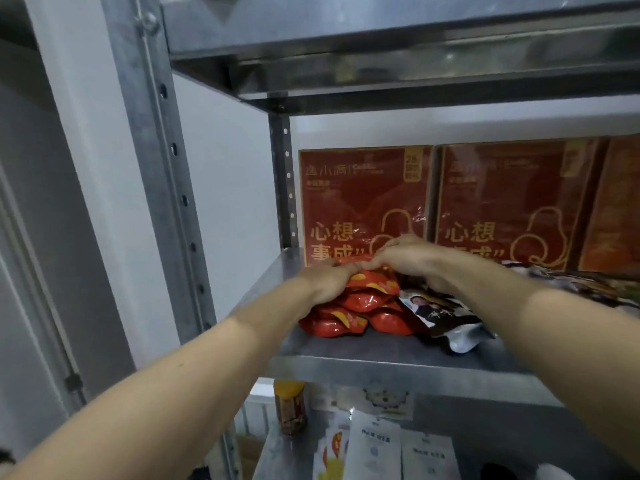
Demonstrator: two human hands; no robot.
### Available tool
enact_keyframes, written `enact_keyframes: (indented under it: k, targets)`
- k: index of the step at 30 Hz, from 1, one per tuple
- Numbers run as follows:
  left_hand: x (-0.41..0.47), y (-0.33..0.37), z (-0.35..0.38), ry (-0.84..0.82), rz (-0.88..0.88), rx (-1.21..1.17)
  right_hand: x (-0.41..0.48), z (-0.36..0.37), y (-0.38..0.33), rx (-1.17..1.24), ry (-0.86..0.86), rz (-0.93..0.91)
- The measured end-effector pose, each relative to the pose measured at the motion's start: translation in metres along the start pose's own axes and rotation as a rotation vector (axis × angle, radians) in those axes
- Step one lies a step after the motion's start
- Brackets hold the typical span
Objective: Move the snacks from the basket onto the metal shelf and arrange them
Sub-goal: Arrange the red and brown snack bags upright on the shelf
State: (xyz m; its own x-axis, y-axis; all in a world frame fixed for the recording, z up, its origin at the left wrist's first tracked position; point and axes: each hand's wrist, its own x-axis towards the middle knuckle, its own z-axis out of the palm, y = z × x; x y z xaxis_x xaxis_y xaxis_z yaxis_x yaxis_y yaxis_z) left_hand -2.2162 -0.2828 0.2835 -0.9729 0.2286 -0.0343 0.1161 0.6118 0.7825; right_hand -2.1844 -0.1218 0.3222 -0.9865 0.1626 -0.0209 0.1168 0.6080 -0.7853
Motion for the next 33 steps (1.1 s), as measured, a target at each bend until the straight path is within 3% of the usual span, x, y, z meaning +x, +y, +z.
enact_keyframes:
  k: [5,9,15,26,33]
  targets:
    - [-0.001,0.012,0.003,0.064,0.082,-0.087,-0.015,-0.001,-0.006,0.116,0.126,0.040]
    - [0.004,0.020,-0.015,0.180,0.260,-0.331,-0.014,-0.003,-0.025,0.176,0.264,-0.117]
    - [0.020,0.012,-0.040,0.355,0.506,-0.472,0.011,0.014,-0.046,0.223,0.411,-0.242]
    - [0.065,-0.019,-0.039,0.481,0.402,-0.548,0.073,0.056,-0.040,0.225,0.434,-0.272]
    - [0.075,-0.033,-0.029,0.424,0.362,-0.497,0.085,0.055,-0.023,0.097,0.231,-0.211]
